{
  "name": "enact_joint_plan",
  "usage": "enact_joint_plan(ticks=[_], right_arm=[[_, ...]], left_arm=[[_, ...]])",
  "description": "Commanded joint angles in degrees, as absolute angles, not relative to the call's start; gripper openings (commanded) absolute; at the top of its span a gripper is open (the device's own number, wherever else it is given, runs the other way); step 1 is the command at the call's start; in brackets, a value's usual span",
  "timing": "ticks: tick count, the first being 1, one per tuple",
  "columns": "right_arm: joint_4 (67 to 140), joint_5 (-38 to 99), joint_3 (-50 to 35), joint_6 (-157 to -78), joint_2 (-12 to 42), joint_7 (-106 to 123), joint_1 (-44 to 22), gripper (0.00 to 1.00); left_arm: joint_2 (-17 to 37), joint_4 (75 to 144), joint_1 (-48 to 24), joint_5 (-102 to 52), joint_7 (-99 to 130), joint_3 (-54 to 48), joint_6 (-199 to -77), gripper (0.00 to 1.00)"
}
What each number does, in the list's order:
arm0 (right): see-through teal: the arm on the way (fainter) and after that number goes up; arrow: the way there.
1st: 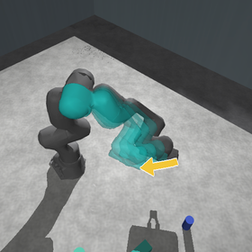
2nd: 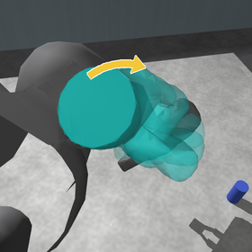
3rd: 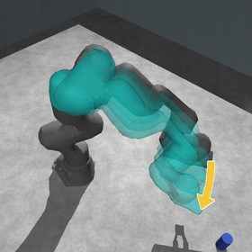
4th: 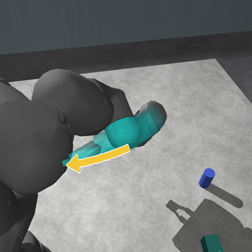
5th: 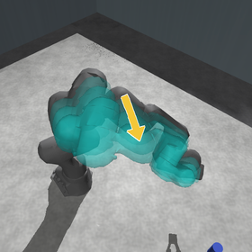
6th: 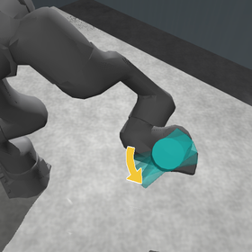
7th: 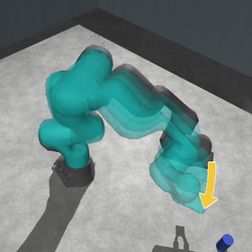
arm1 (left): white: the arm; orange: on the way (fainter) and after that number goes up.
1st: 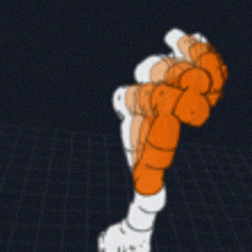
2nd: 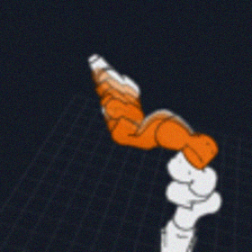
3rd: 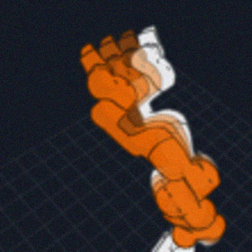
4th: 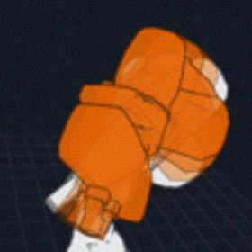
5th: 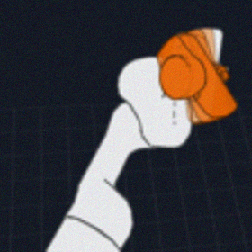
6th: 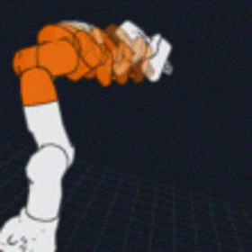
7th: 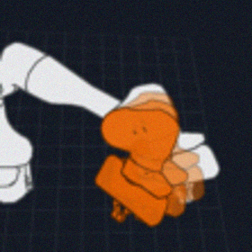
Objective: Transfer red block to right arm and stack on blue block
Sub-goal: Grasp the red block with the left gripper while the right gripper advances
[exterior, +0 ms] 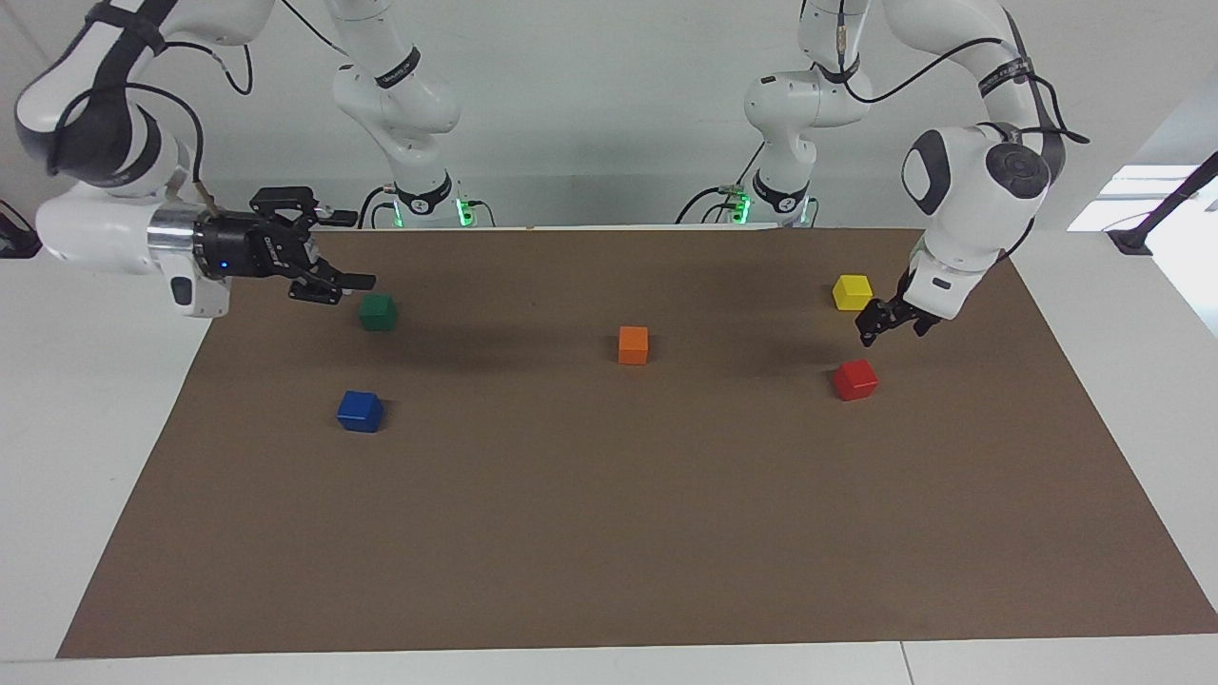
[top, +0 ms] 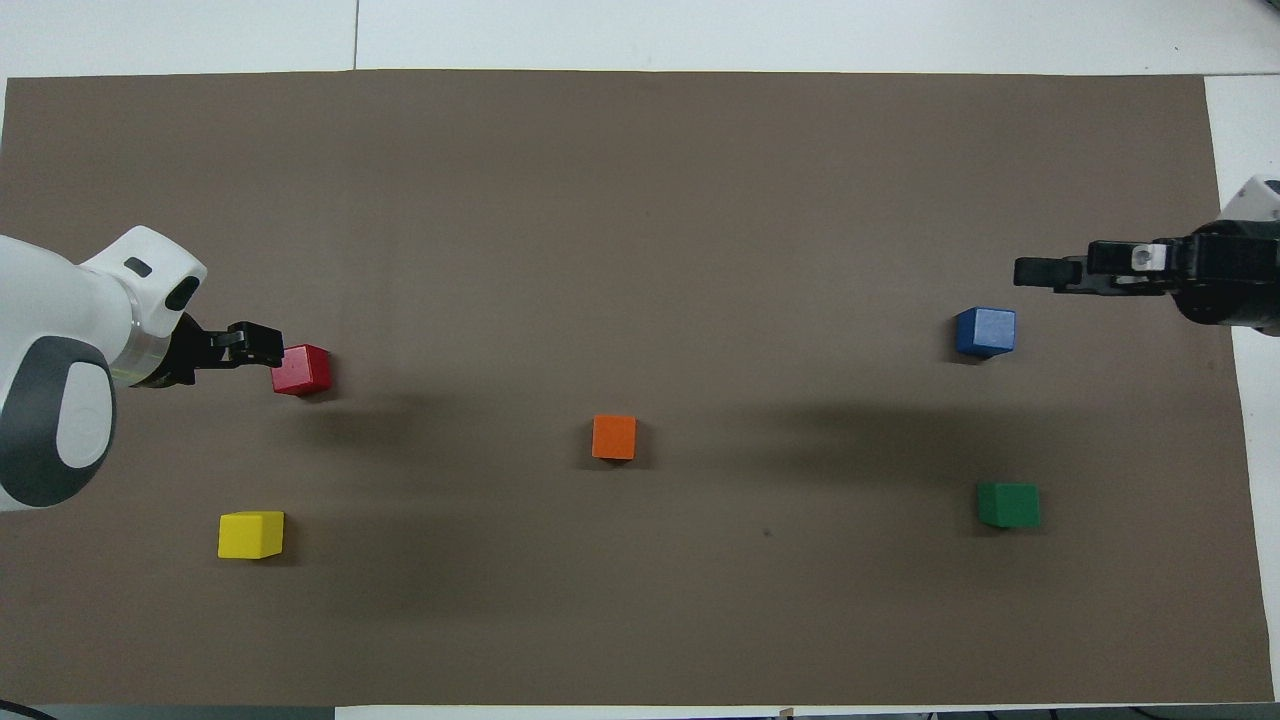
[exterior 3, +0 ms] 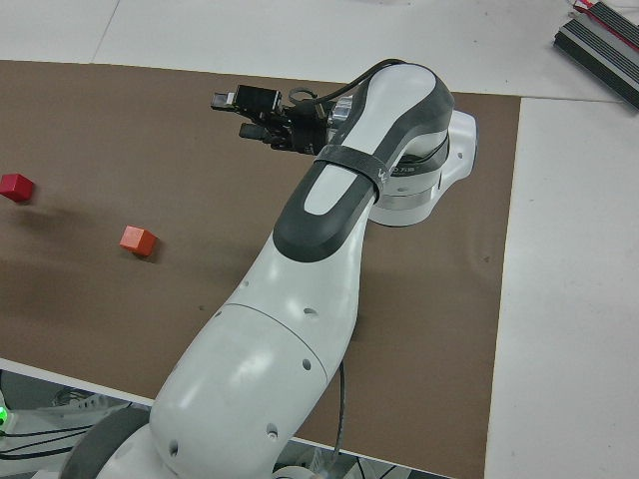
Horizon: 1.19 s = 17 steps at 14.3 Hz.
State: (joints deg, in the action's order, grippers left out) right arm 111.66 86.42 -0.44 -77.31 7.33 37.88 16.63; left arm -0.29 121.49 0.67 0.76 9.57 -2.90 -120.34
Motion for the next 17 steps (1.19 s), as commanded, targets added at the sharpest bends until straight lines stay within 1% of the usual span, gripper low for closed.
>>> enact_joint_plan(ticks=[1, 3, 5, 6, 7, 9, 10, 13, 14, 15, 16, 17], right_arm=[[115.0, 96.1, -0.8, -73.2, 13.6, 45.9, 11.3, 1.0], [115.1, 101.1, -0.8, -72.3, 19.6, 50.5, 7.4, 1.0], [114.4, 110.3, -0.8, -70.0, 27.6, 58.7, 0.7, 1.0], [114.3, 114.8, -0.8, -68.0, 29.6, 60.4, -3.0, 1.0], [114.4, 118.0, -0.9, -67.4, 30.6, 60.9, -5.5, 1.0], [115.5, 123.6, -1.1, -64.8, 30.5, 61.6, -11.4, 1.0], [116.4, 125.8, -1.2, -64.6, 30.2, 61.6, -13.3, 1.0], [116.7, 126.3, -4.3, -64.8, 30.1, 59.3, -14.5, 1.0], [116.9, 126.3, -4.3, -64.8, 30.0, 57.6, -14.5, 1.0], [116.9, 126.2, -4.2, -64.9, 30.0, 55.5, -14.2, 1.0], [116.8, 125.5, -4.1, -65.1, 30.0, 53.4, -13.6, 1.0], [116.8, 125.2, -4.1, -65.0, 30.1, 51.5, -13.0, 1.0]], left_arm=[[-0.3, 127.3, -0.2, 0.4, 11.1, -2.8, -128.8, 1.0], [1.7, 129.1, -0.8, 0.4, 11.0, -2.8, -133.9, 1.0], [2.1, 130.2, -0.7, 0.4, 11.0, -2.8, -136.7, 1.0], [2.4, 130.3, -0.7, 0.4, 10.7, -2.8, -137.5, 1.0], [2.9, 130.4, -0.7, 0.4, 10.7, -2.8, -138.2, 1.0], [3.4, 132.0, -0.9, 0.4, 11.0, -2.8, -141.1, 1.0], [4.1, 132.5, -0.9, 0.4, 10.9, -2.8, -142.5, 1.0], [5.1, 132.7, -0.9, 0.4, 10.5, -2.8, -142.6, 1.0], [5.1, 132.7, -0.9, 0.4, 10.7, -2.8, -142.4, 0.97], [4.9, 132.7, -1.0, 0.4, 11.1, -2.9, -141.3, 0.52], [4.8, 132.5, -1.1, 0.4, 11.2, -2.9, -140.1, 0.1], [4.8, 132.1, -1.1, 0.4, 11.2, -2.9, -138.5, 0.0]])
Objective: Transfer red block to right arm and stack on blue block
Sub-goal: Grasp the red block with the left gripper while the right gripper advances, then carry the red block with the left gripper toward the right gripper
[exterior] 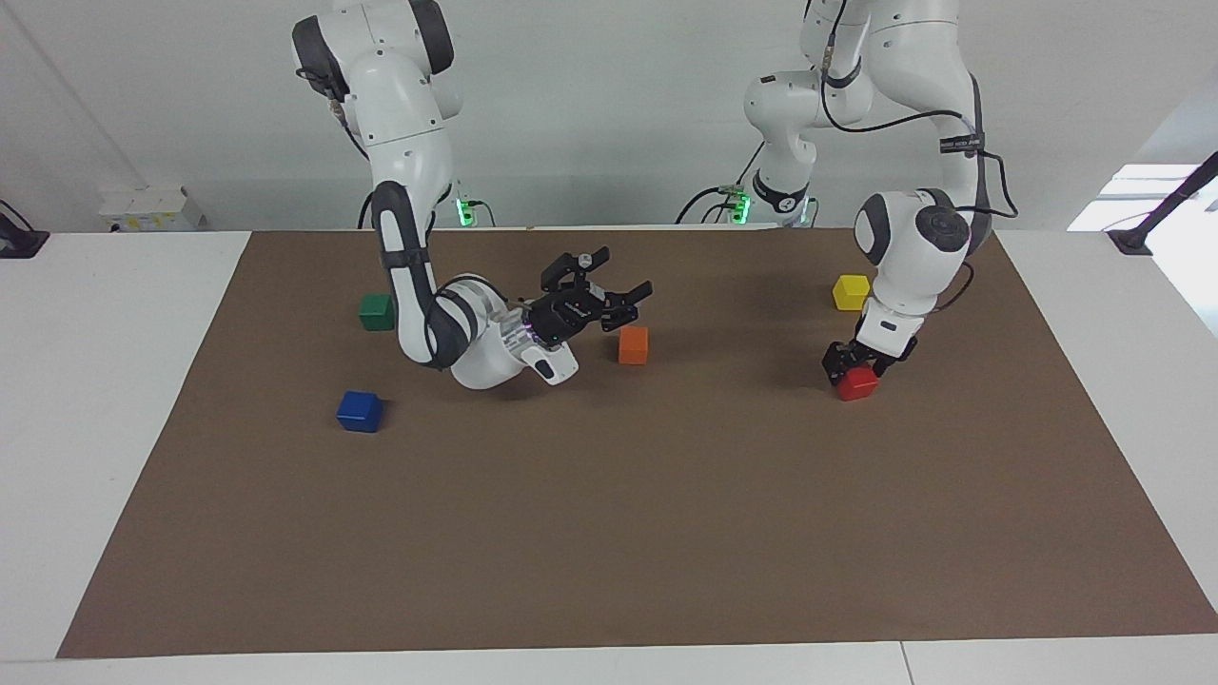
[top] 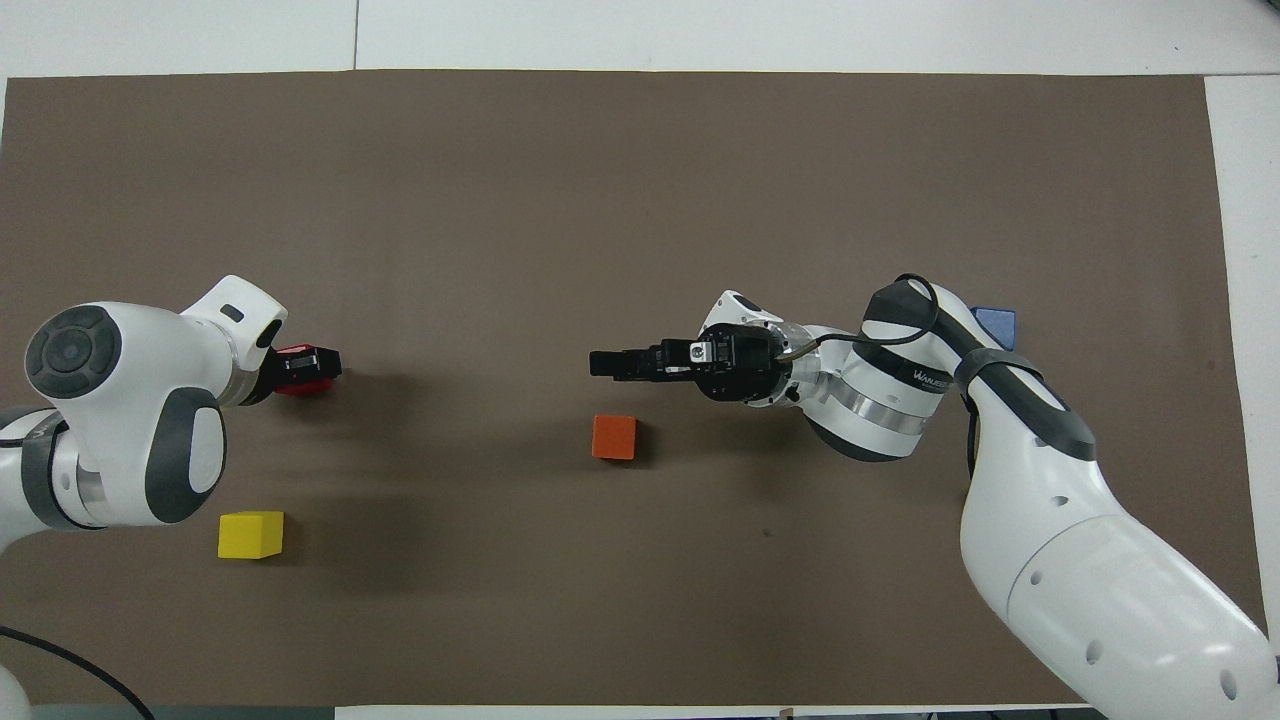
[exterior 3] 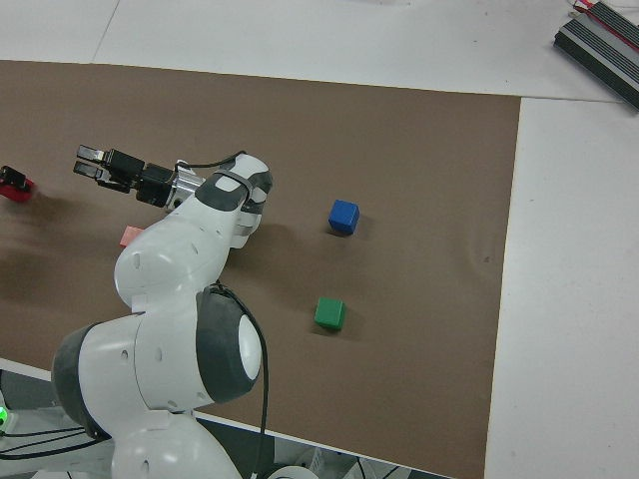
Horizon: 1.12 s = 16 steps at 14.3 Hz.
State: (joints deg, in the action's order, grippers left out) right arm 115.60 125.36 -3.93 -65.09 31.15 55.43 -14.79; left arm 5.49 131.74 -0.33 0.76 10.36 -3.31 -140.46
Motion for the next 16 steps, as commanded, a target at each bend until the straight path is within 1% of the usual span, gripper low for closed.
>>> enact_joint_plan(ticks=[1, 3, 4, 6, 8, 10, 13, 14, 16], right_arm=[[116.8, 124.3, -4.1, -64.7, 30.0, 49.3, -12.4, 1.0], [116.9, 123.1, -4.1, -64.9, 30.0, 48.8, -12.0, 1.0], [117.2, 123.0, -4.1, -65.2, 30.0, 48.8, -12.1, 1.0], [117.2, 123.0, -4.1, -65.5, 30.0, 48.8, -12.1, 1.0], [117.2, 123.0, -4.1, -64.9, 30.0, 48.8, -12.0, 1.0], [117.2, 123.0, -4.1, -65.1, 30.0, 48.5, -12.0, 1.0], [117.7, 122.6, -4.0, -65.3, 29.9, 48.6, -12.0, 1.0], [117.7, 122.5, -4.0, -65.3, 29.9, 48.6, -12.0, 1.0], [117.7, 122.5, -4.0, -65.3, 29.9, 48.6, -11.9, 1.0]], left_arm=[[4.8, 131.6, -1.2, 0.2, 11.3, -2.9, -137.9, 0.0], [4.3, 130.1, -1.3, -0.1, 14.7, -3.3, -135.5, 0.0], [4.2, 126.9, -1.7, -0.1, 18.6, -3.4, -129.8, 0.0], [4.4, 117.7, -5.3, -0.3, 26.9, -3.3, -117.0, 0.0], [3.7, 112.1, -7.1, -4.1, 33.9, -3.4, -109.6, 0.0], [0.9, 109.4, -7.7, -10.5, 43.1, -3.6, -106.4, 0.0], [-3.9, 108.5, -7.9, -15.6, 54.9, -6.2, -103.4, 0.0], [-5.0, 107.2, -7.9, -18.3, 59.2, -7.4, -102.7, 0.0], [-5.4, 104.1, -7.9, -21.0, 68.9, -10.7, -101.3, 0.0]])
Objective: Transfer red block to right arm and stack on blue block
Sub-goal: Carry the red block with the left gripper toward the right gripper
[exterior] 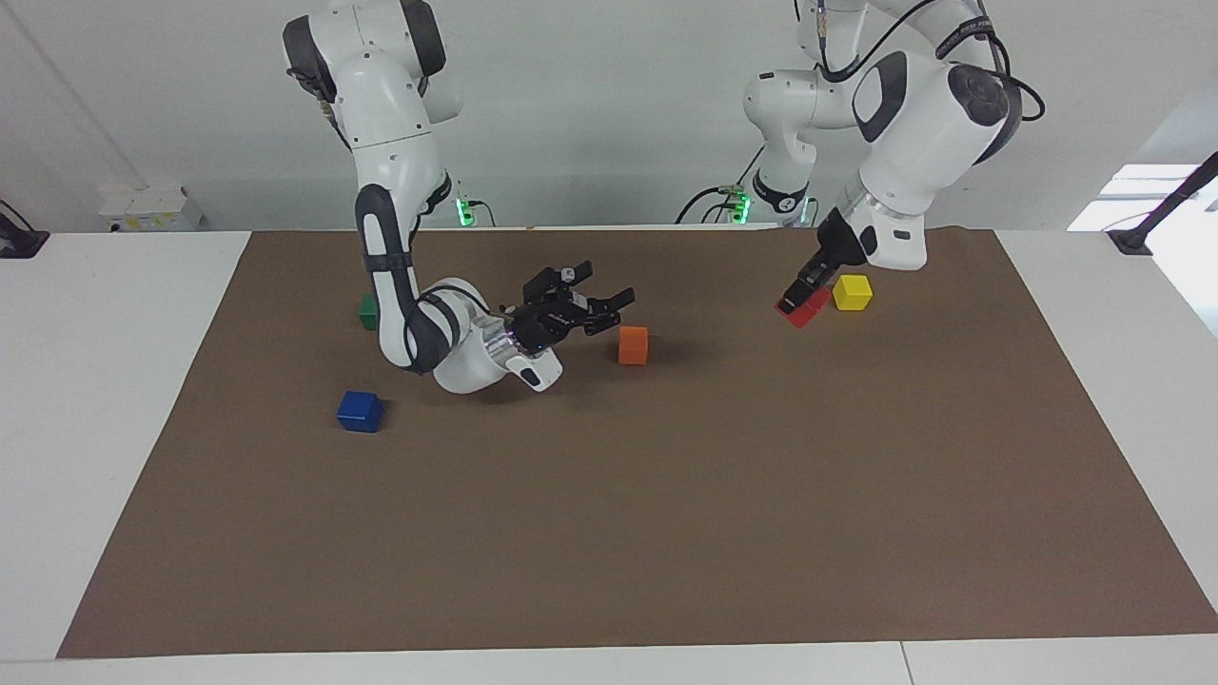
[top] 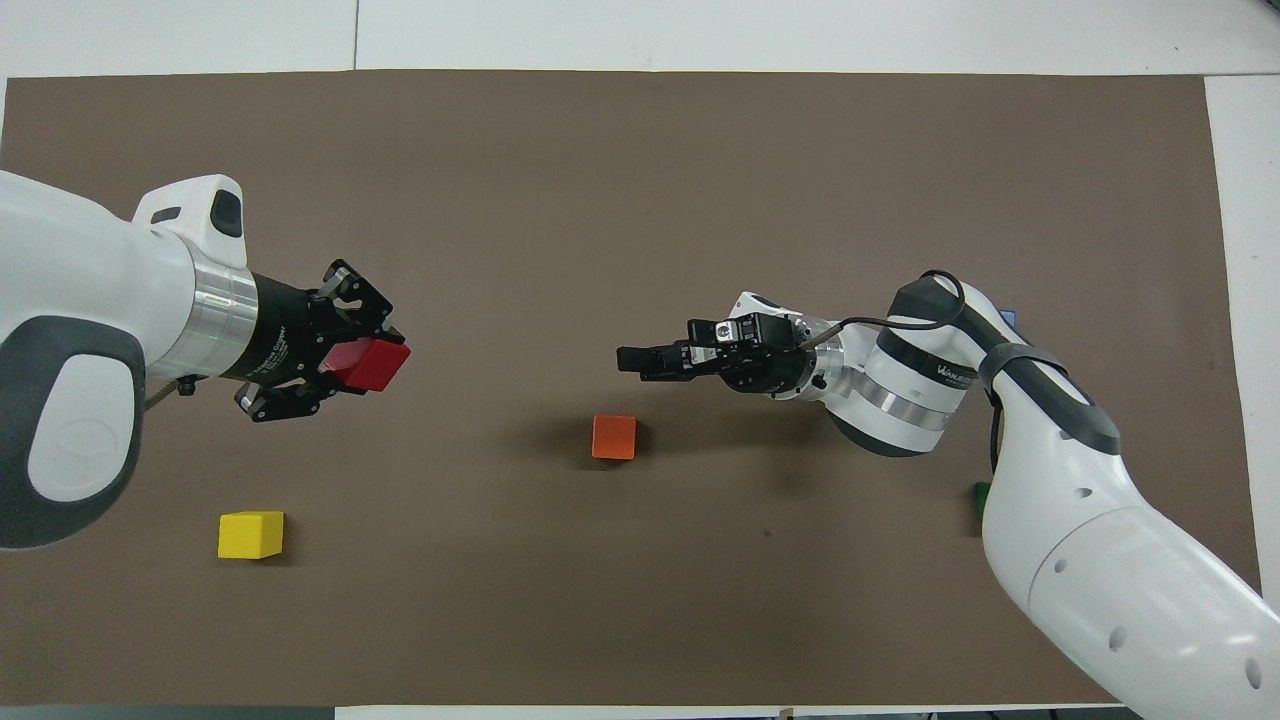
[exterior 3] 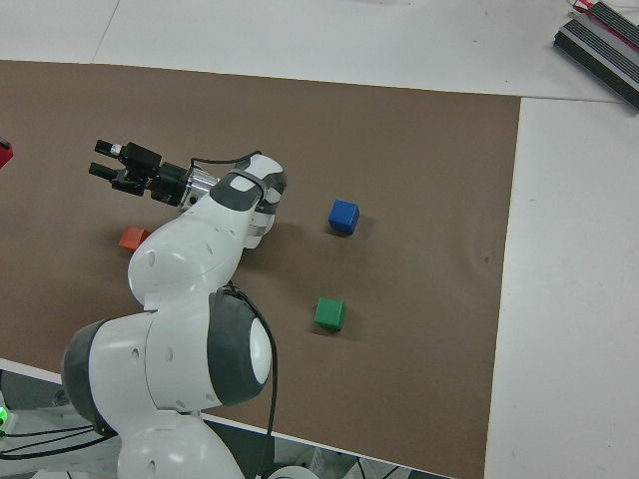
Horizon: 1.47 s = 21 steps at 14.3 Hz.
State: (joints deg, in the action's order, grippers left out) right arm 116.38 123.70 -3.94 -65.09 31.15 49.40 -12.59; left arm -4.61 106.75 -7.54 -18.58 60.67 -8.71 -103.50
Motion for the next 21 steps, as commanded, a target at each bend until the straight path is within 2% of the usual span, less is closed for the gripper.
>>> enact_joint_plan(ticks=[1, 4, 8, 12, 16, 21], right_arm=[[117.7, 122.5, -4.0, -65.4, 29.9, 48.6, -11.7, 1.0], [117.7, 121.2, -4.0, -65.6, 30.0, 48.5, -11.3, 1.0], [117.5, 120.3, -4.0, -65.5, 30.0, 48.6, -10.6, 1.0], [117.5, 120.3, -4.0, -65.7, 30.0, 48.6, -10.6, 1.0], [117.3, 120.3, -4.0, -66.5, 30.1, 48.8, -10.9, 1.0], [117.2, 120.3, -4.0, -67.4, 30.1, 48.7, -11.0, 1.0]], left_arm=[[-5.3, 103.1, -7.9, -21.4, 74.8, -12.4, -101.6, 0.0], [-4.7, 100.7, -7.9, -27.6, 86.7, -14.6, -103.4, 0.0], [-5.3, 102.6, -7.9, -35.1, 92.9, -14.6, -106.3, 0.0], [-7.9, 109.9, -8.3, -44.7, 101.5, -14.8, -118.8, 0.0], [-10.1, 117.3, -13.7, -51.7, 104.7, -14.7, -130.5, 0.0], [-9.8, 120.5, -19.9, -52.1, 107.0, -14.7, -137.9, 0.0]])
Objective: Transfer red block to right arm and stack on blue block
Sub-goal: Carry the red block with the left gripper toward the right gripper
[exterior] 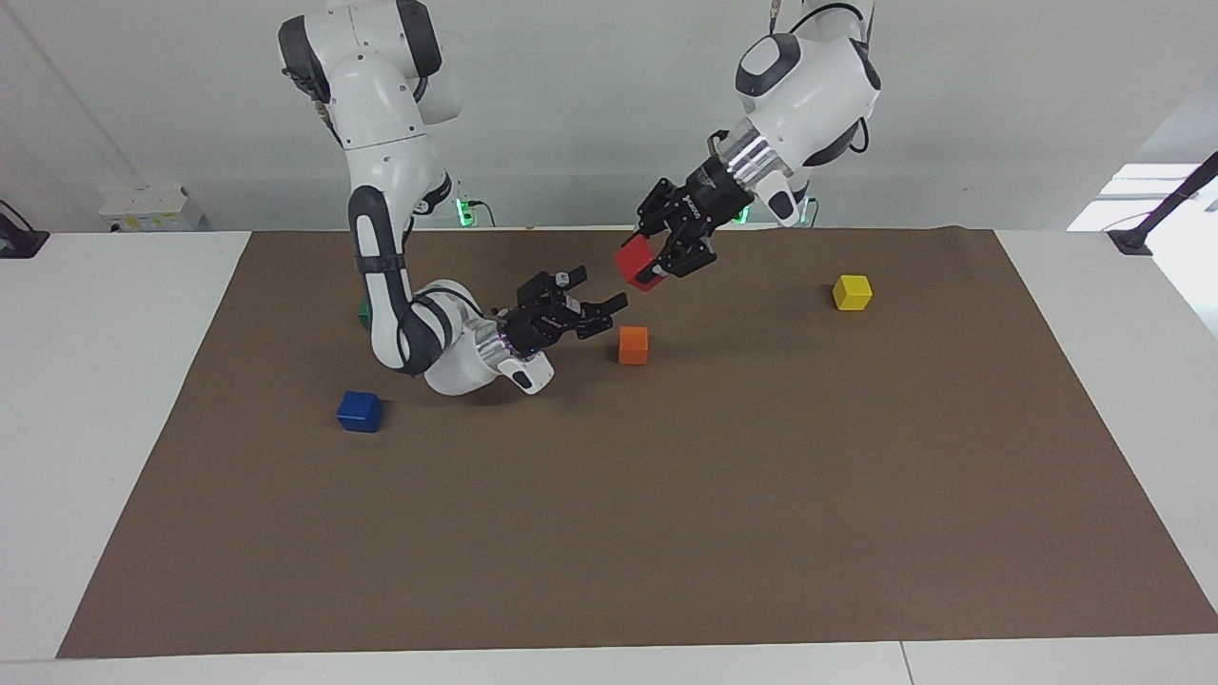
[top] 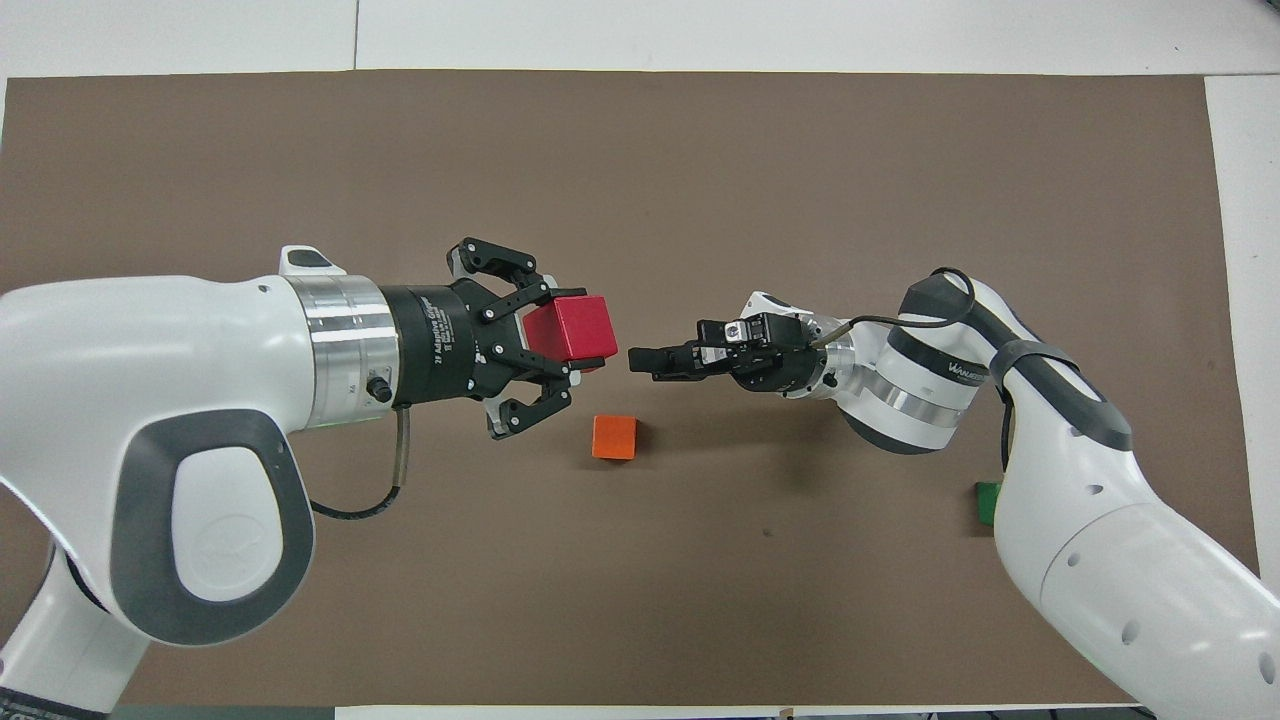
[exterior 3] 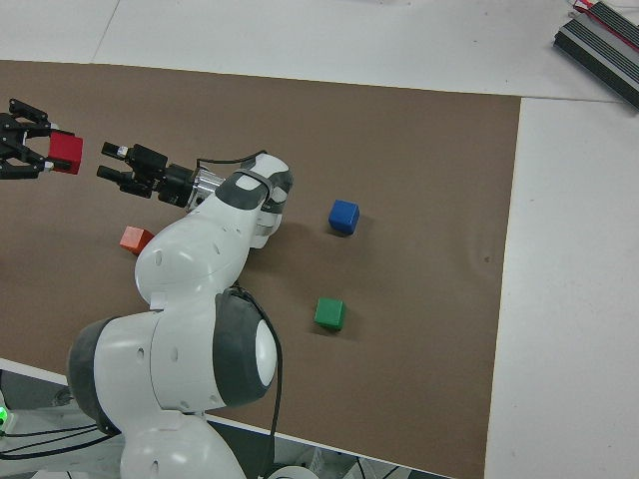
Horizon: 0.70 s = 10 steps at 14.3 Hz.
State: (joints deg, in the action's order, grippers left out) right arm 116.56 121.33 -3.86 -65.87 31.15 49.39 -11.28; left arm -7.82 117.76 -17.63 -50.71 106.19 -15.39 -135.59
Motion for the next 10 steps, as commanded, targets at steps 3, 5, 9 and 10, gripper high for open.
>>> enact_joint_plan(ticks=[3, 5, 9, 10], right_arm=[[117.0, 120.2, -4.0, -67.8, 30.1, 48.7, -11.0, 1.0], [117.0, 120.3, -4.0, -67.9, 30.1, 48.5, -10.9, 1.0], [116.8, 120.2, -4.0, -68.6, 30.1, 48.5, -10.9, 1.0], [116.8, 120.2, -4.0, -68.6, 30.2, 48.5, -10.9, 1.0]], left_arm=[[-9.8, 122.3, -22.7, -52.2, 107.0, -14.7, -143.1, 0.0], [-8.9, 122.5, -23.7, -53.4, 107.0, -14.7, -145.6, 0.0], [-6.0, 122.1, -24.9, -55.4, 107.0, -14.8, -150.3, 0.0], [-5.3, 121.8, -26.3, -55.5, 107.0, -14.7, -152.1, 0.0]])
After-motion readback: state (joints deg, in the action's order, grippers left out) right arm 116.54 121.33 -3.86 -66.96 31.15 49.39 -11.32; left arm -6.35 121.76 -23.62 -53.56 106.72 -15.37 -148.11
